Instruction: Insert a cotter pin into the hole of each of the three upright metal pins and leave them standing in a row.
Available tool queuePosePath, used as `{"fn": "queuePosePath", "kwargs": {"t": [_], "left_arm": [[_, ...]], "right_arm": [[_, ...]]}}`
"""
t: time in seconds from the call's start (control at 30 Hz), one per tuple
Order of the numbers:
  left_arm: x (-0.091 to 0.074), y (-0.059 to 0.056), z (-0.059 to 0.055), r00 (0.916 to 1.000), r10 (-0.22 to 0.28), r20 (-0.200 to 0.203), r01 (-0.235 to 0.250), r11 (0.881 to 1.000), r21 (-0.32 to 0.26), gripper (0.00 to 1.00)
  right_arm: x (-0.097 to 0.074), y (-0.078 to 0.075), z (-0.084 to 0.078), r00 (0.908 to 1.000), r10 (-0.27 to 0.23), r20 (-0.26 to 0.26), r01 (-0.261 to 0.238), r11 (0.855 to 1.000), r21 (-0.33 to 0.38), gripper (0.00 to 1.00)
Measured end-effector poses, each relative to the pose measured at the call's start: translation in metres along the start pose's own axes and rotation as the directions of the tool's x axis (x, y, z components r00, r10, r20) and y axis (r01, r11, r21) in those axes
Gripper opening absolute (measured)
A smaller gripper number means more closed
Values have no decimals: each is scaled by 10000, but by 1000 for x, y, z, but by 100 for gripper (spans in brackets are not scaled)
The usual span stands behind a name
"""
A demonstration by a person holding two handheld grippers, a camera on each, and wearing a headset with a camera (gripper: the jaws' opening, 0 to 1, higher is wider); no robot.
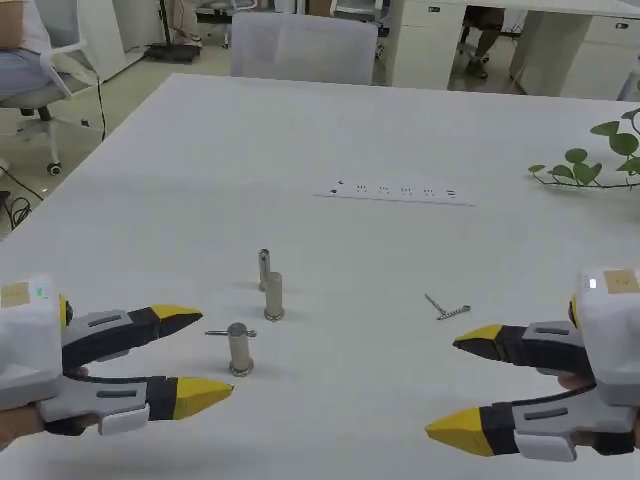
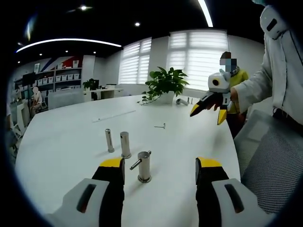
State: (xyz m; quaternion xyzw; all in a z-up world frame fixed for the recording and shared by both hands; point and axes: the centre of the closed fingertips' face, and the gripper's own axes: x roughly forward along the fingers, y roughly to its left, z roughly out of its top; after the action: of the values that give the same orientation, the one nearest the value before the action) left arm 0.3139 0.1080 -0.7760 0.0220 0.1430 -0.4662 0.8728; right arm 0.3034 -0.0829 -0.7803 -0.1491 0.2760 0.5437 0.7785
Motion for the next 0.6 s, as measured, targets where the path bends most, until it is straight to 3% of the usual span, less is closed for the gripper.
{"fn": "queuePosePath", "kwargs": {"t": [0.3, 0.6], "left_arm": [[-3, -30, 9, 9988, -422, 253, 426, 9990, -150, 62], [4, -59, 6, 9940, -1081, 150, 1086, 9935, -336, 61]], "right_arm": [[7, -8, 4, 10000, 23, -83, -24, 9999, -114, 65], [21, -22, 15, 9999, 124, -56, -125, 9995, -277, 63]]}}
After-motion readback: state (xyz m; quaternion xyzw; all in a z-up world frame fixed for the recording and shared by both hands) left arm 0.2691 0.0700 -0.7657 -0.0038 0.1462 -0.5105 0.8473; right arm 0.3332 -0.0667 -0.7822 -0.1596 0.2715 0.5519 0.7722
